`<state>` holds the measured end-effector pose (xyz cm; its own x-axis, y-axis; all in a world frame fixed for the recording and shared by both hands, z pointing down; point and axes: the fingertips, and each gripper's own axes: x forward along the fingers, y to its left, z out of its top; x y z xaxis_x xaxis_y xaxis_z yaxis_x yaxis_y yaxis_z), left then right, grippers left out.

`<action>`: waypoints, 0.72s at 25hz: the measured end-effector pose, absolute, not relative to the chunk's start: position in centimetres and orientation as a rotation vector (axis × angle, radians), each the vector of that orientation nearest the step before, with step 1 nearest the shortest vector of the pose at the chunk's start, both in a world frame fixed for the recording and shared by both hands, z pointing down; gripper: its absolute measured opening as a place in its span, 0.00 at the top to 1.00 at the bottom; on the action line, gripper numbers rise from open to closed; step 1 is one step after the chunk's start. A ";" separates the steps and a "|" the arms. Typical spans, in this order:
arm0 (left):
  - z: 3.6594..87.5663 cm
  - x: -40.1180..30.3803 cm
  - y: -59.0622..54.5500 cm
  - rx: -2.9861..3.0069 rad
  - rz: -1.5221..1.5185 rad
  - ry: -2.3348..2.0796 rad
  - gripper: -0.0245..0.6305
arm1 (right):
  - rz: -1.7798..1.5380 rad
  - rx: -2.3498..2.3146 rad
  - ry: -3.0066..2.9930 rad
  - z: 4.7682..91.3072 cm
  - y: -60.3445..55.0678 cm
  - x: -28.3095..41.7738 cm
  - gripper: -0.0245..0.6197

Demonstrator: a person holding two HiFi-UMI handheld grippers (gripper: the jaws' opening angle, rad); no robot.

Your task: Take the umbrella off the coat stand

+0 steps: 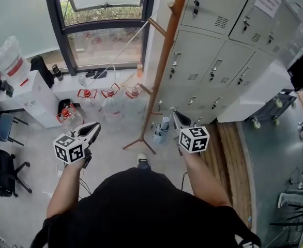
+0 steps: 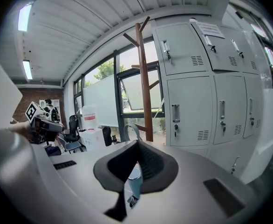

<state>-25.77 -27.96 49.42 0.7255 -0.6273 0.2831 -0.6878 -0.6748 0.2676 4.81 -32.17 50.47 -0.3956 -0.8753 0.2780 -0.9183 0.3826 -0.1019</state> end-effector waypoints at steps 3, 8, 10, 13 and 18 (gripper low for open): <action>49.5 -25.9 -27.8 2.573 0.235 -1.025 0.93 | 0.370 1.619 -2.466 50.5 -31.9 4.8 0.94; 49.5 -25.7 -27.7 2.576 0.237 -1.018 0.93 | 0.392 1.627 -2.482 50.4 -31.7 4.9 0.94; 49.4 -25.6 -27.7 2.577 0.237 -1.016 0.93 | 0.408 1.625 -2.489 50.3 -31.6 4.7 0.94; 49.6 -25.6 -27.6 2.574 0.234 -1.019 0.93 | 0.411 1.625 -2.493 50.4 -31.5 4.7 0.94; 49.5 -25.4 -27.6 2.576 0.234 -1.015 0.93 | 0.422 1.627 -2.502 50.2 -31.7 4.6 0.94</action>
<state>-25.44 -27.56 49.48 0.7281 -0.6254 0.2806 -0.6852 -0.6766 0.2697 4.59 -31.70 50.18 -0.4115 -0.8747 0.2561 -0.9103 0.3805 -0.1632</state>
